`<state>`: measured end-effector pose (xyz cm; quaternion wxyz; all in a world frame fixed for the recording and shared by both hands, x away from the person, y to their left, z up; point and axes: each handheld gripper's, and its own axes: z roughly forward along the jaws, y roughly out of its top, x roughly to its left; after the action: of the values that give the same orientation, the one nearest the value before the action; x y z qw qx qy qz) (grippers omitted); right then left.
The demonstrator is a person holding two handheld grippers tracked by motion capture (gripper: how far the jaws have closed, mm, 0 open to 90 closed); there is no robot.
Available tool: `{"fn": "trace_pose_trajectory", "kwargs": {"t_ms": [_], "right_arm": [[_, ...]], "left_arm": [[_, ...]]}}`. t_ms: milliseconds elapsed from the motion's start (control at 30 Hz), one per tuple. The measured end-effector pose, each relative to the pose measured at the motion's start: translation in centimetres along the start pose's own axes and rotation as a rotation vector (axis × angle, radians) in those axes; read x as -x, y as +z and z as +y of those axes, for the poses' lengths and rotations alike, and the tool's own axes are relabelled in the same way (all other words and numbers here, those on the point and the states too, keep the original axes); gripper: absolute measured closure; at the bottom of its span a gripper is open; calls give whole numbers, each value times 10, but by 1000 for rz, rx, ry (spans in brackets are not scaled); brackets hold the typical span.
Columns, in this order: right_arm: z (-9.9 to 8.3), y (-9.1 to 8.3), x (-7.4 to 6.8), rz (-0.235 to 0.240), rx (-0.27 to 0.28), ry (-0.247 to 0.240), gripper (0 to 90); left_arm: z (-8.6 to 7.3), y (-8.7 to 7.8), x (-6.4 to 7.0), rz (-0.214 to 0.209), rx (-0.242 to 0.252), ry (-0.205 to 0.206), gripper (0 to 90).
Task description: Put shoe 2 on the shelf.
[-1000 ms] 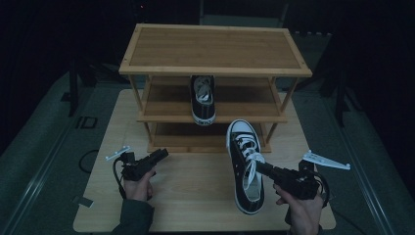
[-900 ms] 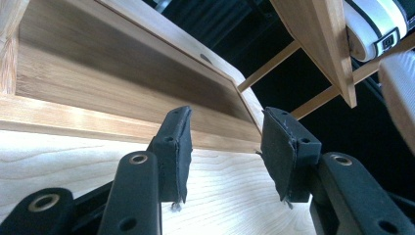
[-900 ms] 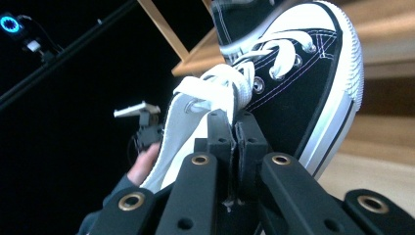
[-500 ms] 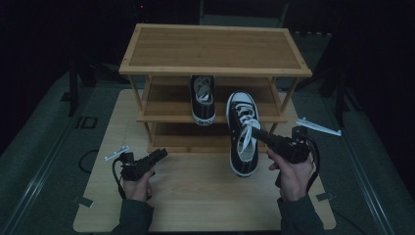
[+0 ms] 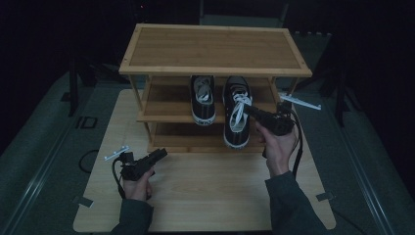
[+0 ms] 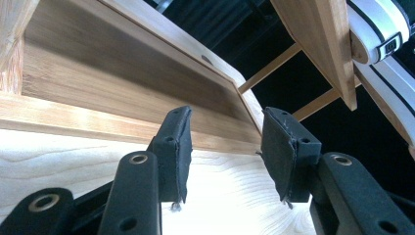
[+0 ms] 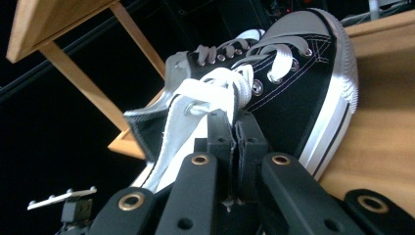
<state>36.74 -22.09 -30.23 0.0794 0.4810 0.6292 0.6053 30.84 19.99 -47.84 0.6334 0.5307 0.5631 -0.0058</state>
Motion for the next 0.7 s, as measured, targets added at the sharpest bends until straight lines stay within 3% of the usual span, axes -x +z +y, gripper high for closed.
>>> {"fn": "trace_pose_trajectory", "kwargs": {"t_ms": [333, 700], "right_arm": [[15, 32, 19, 27, 24, 69, 878], [19, 52, 32, 32, 45, 104, 877]], "left_arm": [[0, 0, -1, -5, 0, -3, 550], [2, -2, -1, -12, 11, -9, 550]]}}
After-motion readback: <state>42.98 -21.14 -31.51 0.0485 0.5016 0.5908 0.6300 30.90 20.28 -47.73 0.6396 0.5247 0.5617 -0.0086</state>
